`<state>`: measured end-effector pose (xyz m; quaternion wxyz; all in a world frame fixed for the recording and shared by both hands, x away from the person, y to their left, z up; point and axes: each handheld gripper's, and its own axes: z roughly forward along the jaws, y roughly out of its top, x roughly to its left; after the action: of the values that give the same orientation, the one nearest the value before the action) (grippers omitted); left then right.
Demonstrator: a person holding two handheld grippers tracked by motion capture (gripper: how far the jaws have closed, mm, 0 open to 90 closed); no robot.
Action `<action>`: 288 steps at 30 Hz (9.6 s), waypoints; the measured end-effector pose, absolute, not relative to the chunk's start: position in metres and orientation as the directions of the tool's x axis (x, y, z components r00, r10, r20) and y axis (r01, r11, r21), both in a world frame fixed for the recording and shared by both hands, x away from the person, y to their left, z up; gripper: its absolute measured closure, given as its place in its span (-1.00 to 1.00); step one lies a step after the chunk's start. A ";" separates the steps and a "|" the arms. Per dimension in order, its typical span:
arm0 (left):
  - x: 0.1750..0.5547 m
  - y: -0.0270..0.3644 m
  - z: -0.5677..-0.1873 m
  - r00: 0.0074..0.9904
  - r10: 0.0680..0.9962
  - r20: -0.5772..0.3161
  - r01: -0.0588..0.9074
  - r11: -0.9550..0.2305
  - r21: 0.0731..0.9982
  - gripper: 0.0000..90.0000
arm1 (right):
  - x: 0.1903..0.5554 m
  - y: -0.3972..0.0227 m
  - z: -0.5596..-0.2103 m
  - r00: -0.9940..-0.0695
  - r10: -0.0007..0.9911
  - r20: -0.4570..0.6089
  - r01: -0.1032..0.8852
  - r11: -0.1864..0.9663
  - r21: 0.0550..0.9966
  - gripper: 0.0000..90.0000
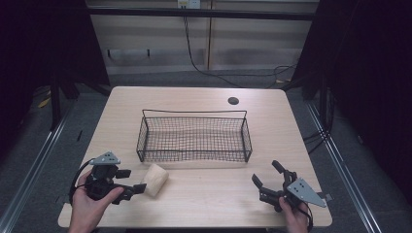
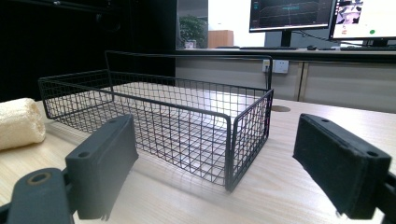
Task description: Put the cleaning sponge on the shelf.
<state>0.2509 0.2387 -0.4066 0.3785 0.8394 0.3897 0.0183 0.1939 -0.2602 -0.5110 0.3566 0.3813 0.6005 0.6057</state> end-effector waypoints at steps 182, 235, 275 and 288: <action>0.343 0.188 -0.352 0.543 0.739 -0.399 0.838 -0.444 0.318 -0.31 | 0.194 -0.260 -0.511 -0.457 0.889 0.035 0.028 -0.025 0.999 -0.72; 0.409 0.144 -0.356 0.296 0.923 -0.248 0.951 -0.261 0.166 -0.31 | 0.194 -0.261 -0.511 -0.460 0.887 0.031 0.025 -0.021 0.999 -0.72; 0.424 0.142 -0.406 0.219 0.958 -0.185 0.975 -0.206 0.088 -0.32 | 0.194 -0.260 -0.511 -0.458 0.888 0.032 0.026 -0.023 0.999 -0.72; 0.424 0.140 -0.416 0.200 0.966 -0.161 0.979 -0.189 0.079 -0.32 | 0.194 -0.260 -0.511 -0.459 0.888 0.033 0.026 -0.024 0.999 -0.72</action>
<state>0.4240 0.1400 -0.4163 0.0821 0.7702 0.6314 -0.0373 0.1939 -0.2604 -0.5110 0.3555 0.3796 0.6015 0.6064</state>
